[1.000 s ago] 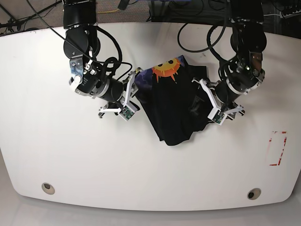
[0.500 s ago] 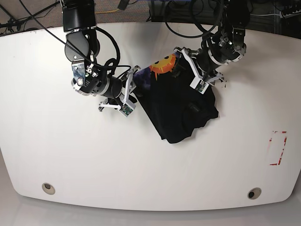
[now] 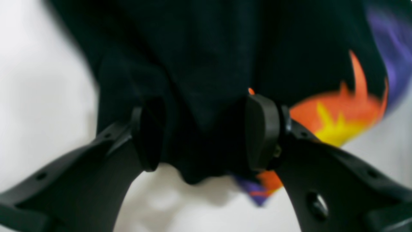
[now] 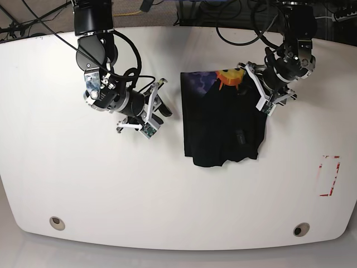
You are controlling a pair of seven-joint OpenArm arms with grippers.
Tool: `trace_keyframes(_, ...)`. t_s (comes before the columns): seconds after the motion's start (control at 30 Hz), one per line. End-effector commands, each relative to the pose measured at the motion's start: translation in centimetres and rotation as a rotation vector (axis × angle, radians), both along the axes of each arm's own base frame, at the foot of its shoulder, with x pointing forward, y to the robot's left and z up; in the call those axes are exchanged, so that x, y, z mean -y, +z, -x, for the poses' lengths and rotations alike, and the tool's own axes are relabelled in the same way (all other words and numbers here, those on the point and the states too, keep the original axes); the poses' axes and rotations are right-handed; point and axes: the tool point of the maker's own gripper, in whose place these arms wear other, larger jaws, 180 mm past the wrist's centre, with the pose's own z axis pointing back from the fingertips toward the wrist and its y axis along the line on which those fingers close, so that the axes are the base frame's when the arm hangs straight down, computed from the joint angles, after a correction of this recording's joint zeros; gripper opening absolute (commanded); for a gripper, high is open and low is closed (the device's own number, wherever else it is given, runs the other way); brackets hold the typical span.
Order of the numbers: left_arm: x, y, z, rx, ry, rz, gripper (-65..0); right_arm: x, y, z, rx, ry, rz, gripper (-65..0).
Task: Fold the T-shirt properly
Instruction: 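Drag the folded bundle with the left gripper toward the table's edge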
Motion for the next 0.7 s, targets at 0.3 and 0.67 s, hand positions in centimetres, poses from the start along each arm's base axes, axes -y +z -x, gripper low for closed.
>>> trace_keyframes(0.3,3.1,7.3,-2.3,0.231,-0.02,0.077,-28.9,-0.2,-1.2,1.0,-0.044,-0.003,-0.027,-47.1)
trace_keyframes(0.67,4.9,4.8,-5.7,0.158,0.249,0.149,-14.4,1.0,-1.7,1.3,-0.052,-0.009,0.0,-47.1)
